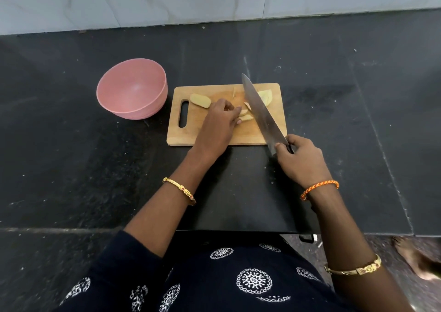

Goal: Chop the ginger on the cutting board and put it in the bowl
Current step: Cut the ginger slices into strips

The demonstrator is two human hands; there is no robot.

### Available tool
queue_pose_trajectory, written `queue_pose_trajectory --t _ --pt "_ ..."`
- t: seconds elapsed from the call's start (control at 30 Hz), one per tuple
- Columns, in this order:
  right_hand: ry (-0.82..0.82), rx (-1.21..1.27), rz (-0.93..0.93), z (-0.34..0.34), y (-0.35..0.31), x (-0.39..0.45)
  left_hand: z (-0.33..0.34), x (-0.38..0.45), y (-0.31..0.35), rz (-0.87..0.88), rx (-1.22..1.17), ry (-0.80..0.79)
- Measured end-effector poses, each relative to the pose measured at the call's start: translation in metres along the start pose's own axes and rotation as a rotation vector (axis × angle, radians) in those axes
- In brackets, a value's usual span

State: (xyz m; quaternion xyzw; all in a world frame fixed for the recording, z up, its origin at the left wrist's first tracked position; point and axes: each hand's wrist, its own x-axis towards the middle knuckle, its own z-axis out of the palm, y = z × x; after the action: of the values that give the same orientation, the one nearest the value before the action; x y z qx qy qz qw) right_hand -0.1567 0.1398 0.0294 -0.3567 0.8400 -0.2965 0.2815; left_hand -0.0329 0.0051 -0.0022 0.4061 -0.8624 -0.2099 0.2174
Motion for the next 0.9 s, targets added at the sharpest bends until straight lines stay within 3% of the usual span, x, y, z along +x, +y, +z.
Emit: queue_pose_trajectory --t 0.27,0.57,0.9 --pt "0.0 -0.023 -0.05 0.008 -0.005 -0.006 0.001 0.0 -0.007 0.007 -0.026 0.076" --pt "0.024 0.033 -0.024 0.017 -0.004 -0.008 0.007 0.003 -0.003 0.067 0.074 0.054" --pt "0.128 0.113 -0.034 0.008 -0.002 -0.004 0.018 0.003 0.005 -0.013 0.049 0.145"
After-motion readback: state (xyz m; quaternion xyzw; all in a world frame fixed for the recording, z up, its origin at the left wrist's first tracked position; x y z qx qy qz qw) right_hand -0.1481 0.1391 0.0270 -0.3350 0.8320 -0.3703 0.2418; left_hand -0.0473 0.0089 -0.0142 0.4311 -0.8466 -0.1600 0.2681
